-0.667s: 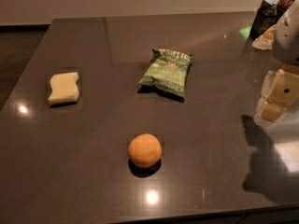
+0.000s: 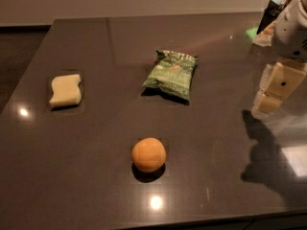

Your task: Pick green jalapeno chip bag

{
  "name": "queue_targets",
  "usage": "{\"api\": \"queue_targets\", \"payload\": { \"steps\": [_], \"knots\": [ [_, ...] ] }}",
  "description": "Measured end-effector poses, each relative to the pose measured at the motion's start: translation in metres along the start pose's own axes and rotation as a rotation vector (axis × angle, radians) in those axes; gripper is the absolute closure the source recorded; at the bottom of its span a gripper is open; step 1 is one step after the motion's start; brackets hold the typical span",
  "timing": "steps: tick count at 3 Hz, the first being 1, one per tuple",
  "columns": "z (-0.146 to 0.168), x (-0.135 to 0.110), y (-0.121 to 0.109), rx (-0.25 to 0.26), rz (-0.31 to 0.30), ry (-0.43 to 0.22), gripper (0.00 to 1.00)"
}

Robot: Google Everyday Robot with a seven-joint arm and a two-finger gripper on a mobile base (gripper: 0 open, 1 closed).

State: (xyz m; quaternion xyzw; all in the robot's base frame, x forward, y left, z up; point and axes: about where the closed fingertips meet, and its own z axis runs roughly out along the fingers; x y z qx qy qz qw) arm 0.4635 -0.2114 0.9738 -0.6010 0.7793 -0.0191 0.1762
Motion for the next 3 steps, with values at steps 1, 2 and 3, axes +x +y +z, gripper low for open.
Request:
{"api": "queue_targets", "payload": {
  "steps": [1,2,3],
  "knots": [
    [0.021,-0.011,-0.033,0.002,0.048,-0.044,0.00],
    [0.043,-0.025,-0.067,0.006,0.165,-0.104,0.00],
    [0.068,-0.053,-0.085,0.017,0.225,-0.118,0.00]
  ]
}}
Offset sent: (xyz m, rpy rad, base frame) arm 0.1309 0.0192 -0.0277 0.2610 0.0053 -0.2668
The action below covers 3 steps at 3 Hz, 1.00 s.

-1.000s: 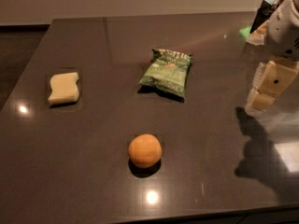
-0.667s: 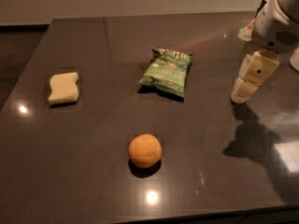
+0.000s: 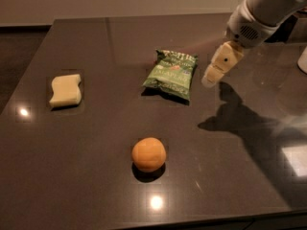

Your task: Pick green jalapeno chip bag

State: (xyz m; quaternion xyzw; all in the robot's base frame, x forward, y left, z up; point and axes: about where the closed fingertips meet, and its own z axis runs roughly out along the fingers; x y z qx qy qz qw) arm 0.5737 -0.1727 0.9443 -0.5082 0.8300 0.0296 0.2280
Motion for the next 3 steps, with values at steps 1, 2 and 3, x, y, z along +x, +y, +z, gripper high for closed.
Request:
{"api": "queue_targets", "payload": {
  "steps": [1,2,3],
  "knots": [
    [0.041,-0.030,-0.002,-0.004,0.067,0.008,0.00],
    [0.077,-0.053,0.007,0.003,0.113,0.017,0.00],
    [0.096,-0.057,0.007,0.038,0.133,0.033,0.00]
  ]
}}
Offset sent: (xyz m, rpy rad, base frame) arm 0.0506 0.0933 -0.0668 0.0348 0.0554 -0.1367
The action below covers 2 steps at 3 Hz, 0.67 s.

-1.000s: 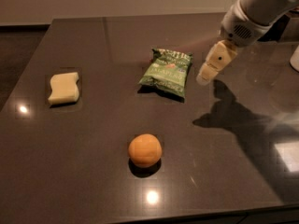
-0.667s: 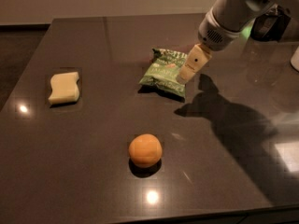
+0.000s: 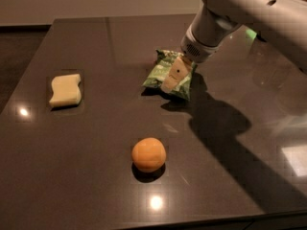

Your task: Pick green jalapeno chip bag

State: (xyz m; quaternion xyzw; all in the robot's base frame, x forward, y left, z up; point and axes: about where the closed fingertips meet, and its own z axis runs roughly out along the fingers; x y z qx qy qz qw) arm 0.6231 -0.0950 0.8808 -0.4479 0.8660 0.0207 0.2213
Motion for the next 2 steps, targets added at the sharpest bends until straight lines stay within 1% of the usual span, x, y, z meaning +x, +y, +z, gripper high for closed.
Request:
{"api": "queue_targets", "payload": {
  "steps": [1,2],
  "knots": [
    [0.014,-0.005,-0.010,0.060,0.016,0.011,0.00],
    [0.027,-0.008,-0.017,0.091,0.018,0.024,0.00]
  ]
}}
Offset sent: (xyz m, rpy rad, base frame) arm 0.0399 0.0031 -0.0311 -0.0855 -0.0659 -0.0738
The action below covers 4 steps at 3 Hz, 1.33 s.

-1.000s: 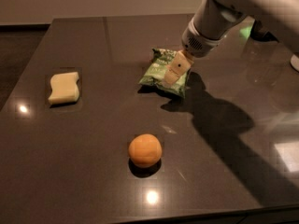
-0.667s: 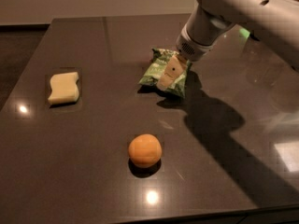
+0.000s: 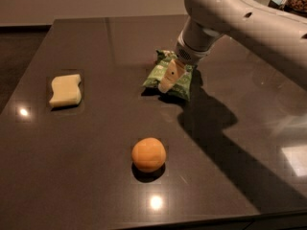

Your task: Pick green jalapeno chip bag

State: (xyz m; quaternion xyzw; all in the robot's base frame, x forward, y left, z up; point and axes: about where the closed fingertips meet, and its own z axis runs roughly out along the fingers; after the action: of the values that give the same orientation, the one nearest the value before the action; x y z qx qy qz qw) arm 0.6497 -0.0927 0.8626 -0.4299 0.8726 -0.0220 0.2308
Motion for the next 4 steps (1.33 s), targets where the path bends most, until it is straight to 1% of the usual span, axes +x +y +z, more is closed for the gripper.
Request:
{"api": "queue_targets", "payload": {
  "steps": [1,2,3,4],
  "knots": [
    [0.008,-0.003,0.000,-0.017,-0.009,0.005,0.19],
    [0.007,-0.004,0.000,-0.038,-0.014,-0.003,0.43],
    [-0.008,-0.006,-0.004,-0.048,-0.012,-0.038,0.67],
    [-0.030,-0.009,-0.008,-0.048,-0.014,-0.084,0.97]
  ]
}}
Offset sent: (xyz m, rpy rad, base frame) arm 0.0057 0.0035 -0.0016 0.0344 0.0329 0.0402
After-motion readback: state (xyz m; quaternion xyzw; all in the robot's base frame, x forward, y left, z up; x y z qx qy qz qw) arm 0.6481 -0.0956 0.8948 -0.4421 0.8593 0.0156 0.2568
